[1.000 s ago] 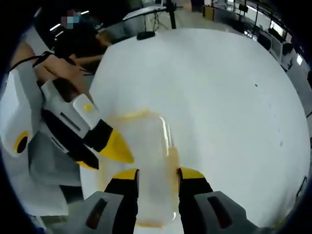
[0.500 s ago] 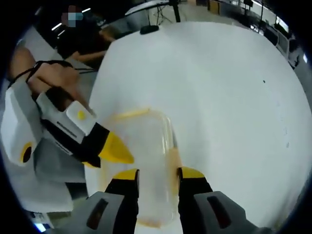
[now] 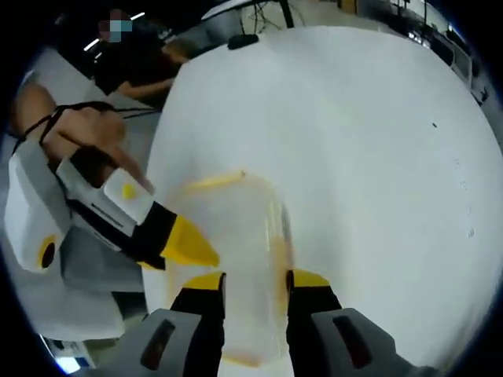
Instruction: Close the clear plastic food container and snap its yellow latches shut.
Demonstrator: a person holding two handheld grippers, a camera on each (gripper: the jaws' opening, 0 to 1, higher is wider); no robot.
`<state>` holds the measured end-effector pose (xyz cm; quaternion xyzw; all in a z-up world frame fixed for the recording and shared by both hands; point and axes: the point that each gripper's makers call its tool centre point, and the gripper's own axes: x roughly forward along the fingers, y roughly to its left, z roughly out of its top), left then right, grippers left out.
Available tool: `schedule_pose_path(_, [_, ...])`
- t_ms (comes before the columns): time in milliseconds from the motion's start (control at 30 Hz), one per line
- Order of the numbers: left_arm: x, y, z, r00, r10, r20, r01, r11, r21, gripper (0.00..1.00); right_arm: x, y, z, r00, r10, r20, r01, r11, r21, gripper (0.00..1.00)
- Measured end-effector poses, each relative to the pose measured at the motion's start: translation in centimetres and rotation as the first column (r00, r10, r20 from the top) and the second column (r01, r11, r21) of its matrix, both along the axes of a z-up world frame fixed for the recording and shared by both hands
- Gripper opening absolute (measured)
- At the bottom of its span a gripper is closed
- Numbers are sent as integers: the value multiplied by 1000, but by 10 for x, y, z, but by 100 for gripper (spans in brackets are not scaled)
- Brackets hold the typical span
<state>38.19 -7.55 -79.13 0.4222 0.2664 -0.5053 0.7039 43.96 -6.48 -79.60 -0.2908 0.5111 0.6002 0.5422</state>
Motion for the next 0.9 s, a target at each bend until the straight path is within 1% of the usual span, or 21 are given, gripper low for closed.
schedule_pose_path(67, [0,1,0,1000,-4,2,4,1000,-1,36,-1,0,1,1000,0,5,0,1000,10,28])
schedule_pose_path(533, [0,0,-1,1000,-13,22,13,1000,1,38,0,-3,3,1000,8,29,-9,1000,17,30])
schedule_pose_path(700, [1,0,4,1000,-6,-1,6,1000,-17,39,0,-2,5,999,-12,48,10,999,32,31])
schedule_pose_path(800, [0,-1,3,1000,3,-18,-3,1000,-24,39,-1,-1,5,998,-27,61,25,999,40,32])
schedule_pose_path(900, [-1,-2,3,1000,-1,-16,1,1000,-22,40,-1,-1,6,997,-37,70,34,998,46,32])
